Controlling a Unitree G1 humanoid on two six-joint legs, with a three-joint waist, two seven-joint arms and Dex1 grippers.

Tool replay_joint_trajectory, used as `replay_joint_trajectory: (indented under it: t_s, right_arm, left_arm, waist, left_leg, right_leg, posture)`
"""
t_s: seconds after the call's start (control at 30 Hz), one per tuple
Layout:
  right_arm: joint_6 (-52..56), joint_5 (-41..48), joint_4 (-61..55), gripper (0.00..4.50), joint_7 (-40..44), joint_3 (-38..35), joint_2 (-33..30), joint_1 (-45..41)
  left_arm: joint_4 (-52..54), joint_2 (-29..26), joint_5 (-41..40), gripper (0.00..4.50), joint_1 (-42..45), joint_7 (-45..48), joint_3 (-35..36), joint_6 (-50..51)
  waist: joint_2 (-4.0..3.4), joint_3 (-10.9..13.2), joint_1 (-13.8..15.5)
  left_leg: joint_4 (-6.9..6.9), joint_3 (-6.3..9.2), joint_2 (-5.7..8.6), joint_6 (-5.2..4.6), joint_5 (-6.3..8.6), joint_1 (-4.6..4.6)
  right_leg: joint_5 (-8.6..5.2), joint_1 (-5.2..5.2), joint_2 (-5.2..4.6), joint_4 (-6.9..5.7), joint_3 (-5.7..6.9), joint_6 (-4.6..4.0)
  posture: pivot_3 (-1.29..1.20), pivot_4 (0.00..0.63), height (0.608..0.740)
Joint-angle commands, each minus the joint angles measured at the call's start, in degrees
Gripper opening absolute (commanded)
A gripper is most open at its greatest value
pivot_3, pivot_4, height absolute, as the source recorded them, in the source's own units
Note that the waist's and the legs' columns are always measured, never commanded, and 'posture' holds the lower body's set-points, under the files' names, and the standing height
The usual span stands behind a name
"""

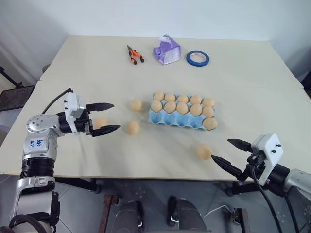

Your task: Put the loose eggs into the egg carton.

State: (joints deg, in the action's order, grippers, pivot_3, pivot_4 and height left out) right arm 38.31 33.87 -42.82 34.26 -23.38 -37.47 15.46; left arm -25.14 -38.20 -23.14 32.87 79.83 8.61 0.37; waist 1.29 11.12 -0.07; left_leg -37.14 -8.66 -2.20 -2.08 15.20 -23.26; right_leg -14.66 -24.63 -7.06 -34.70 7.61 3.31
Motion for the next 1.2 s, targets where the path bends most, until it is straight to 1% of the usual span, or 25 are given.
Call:
replay_joint_trajectory:
  t_s: [0.03,0.2,0.33,0.6,0.7,0.83,0.9,1.07,1.2]
  right_arm:
    - [0.06,-1.62,-2.28,4.50,-4.72,2.42,1.99,-0.73]
    - [-0.52,-4.86,1.94,4.50,-8.85,9.40,6.04,-3.73]
    - [-1.76,-6.60,7.44,4.50,-8.80,12.37,7.50,-6.06]
    - [-0.92,-7.88,14.40,4.50,-6.33,16.29,6.96,-10.20]
    - [-2.62,-8.88,14.66,3.91,-5.86,16.62,6.86,-10.10]
    - [-3.18,-8.98,13.67,2.46,-6.53,15.28,7.26,-10.59]
    - [-2.37,-8.41,12.42,1.97,-6.11,14.87,6.59,-10.46]
    - [-2.54,-7.90,10.13,1.79,-5.81,13.28,5.90,-9.24]
    - [-0.42,-6.63,9.21,1.78,-7.36,12.53,6.02,-13.65]
  left_arm:
    - [-0.04,-0.10,-1.68,4.49,0.05,3.06,0.55,-2.19]
    - [-1.75,0.16,-2.03,4.49,0.45,2.81,1.26,-1.78]
    - [-1.16,-0.06,-2.39,4.49,-0.17,1.89,1.76,-1.29]
    - [2.04,-0.76,-3.24,4.49,-2.48,-0.16,3.03,0.20]
    - [2.95,-0.86,-3.31,4.50,-3.15,-0.79,3.36,0.58]
    - [3.51,-0.86,-3.45,4.50,-3.52,-1.35,3.55,0.80]
    - [3.60,-0.76,-3.42,4.50,-3.60,-1.60,3.54,0.73]
    - [2.88,-0.03,-3.18,4.50,-2.79,-2.36,3.15,0.20]
    - [2.48,0.59,-3.12,4.50,-2.09,-2.72,2.76,-0.05]
  waist:
    - [0.00,0.00,-0.01]
    - [0.00,0.00,-0.01]
    - [0.00,0.00,0.00]
    - [-0.01,0.00,-0.18]
    - [-0.01,0.00,-0.06]
    - [-0.01,0.00,-0.02]
    - [-0.01,0.00,-0.01]
    - [-0.01,0.00,0.00]
    - [0.00,0.00,-0.16]
  left_leg:
    - [0.00,0.00,-0.02,0.00,0.00,0.00]
    - [0.01,0.00,-0.26,0.11,0.04,-0.02]
    - [0.00,-0.02,-0.34,0.09,0.04,-0.04]
    - [-0.02,-0.07,-0.47,0.01,0.01,-0.03]
    - [-0.04,-0.07,-0.49,0.03,0.02,-0.02]
    - [-0.05,-0.07,-0.48,0.15,0.08,-0.02]
    - [-0.05,-0.07,-0.48,0.26,0.14,-0.02]
    - [-0.05,-0.07,-0.49,0.26,0.14,-0.02]
    - [-0.10,-0.08,-0.48,0.26,0.14,-0.02]
  right_leg:
    - [0.01,0.01,0.03,0.04,0.00,-0.01]
    - [0.00,0.01,0.30,0.21,-0.05,-0.09]
    - [-0.01,-0.03,0.44,0.20,-0.04,-0.12]
    - [-0.06,-0.05,0.52,0.15,-0.04,-0.19]
    - [-0.08,-0.06,0.53,0.09,-0.03,-0.23]
    - [-0.08,-0.05,0.52,0.08,-0.04,-0.24]
    - [-0.08,-0.05,0.52,0.08,-0.04,-0.23]
    - [-0.08,-0.06,0.52,0.07,-0.03,-0.24]
    - [-0.08,-0.05,0.52,0.05,-0.05,-0.23]
  posture:
    - [0.00,0.150,0.740]
    - [0.00,0.150,0.740]
    - [0.00,0.150,0.740]
    - [0.00,0.150,0.740]
    - [0.00,0.150,0.740]
    - [0.00,0.150,0.740]
    - [0.00,0.150,0.740]
    - [0.00,0.150,0.740]
    - [0.00,0.150,0.740]
